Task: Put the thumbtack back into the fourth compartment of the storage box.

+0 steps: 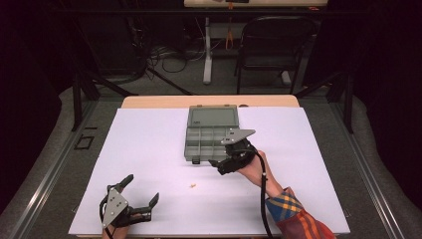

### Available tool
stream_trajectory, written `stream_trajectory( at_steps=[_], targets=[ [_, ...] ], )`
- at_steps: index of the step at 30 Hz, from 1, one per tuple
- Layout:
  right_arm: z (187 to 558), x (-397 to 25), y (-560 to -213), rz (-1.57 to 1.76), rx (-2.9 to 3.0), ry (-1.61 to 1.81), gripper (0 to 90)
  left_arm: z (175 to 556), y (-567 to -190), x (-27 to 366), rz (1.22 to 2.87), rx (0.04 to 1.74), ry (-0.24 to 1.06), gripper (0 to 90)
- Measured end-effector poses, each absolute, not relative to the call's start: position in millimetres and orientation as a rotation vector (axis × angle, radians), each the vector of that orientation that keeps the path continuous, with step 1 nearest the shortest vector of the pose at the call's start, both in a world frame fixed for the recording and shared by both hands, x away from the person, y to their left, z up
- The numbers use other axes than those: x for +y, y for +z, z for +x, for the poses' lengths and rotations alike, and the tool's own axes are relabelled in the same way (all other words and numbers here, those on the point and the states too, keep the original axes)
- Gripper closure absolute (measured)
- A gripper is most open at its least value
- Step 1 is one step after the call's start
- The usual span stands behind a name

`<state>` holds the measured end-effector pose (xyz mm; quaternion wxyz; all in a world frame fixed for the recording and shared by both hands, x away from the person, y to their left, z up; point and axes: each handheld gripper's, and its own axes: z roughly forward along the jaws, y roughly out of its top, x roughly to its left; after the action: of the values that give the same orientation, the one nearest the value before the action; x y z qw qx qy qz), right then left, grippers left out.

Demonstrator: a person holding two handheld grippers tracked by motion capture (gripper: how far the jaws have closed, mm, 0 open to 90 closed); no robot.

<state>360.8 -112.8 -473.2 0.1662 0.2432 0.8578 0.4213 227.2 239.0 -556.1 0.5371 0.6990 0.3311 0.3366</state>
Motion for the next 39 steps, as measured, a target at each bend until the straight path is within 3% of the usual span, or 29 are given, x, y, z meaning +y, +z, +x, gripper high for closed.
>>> stream_trajectory(
  at_steps=[22, 39],
  targets=[
    [344, -87, -490, 0.600, 2.539, 1.184, 0.4, 227, -556, 239, 1.667, 0.783, 0.798, 0.1],
    [335, -65, -508, 0.518, 2.646, 1.150, 0.0, 227, -556, 238, 1.675, 0.777, 0.797, 0.1]
  ],
)
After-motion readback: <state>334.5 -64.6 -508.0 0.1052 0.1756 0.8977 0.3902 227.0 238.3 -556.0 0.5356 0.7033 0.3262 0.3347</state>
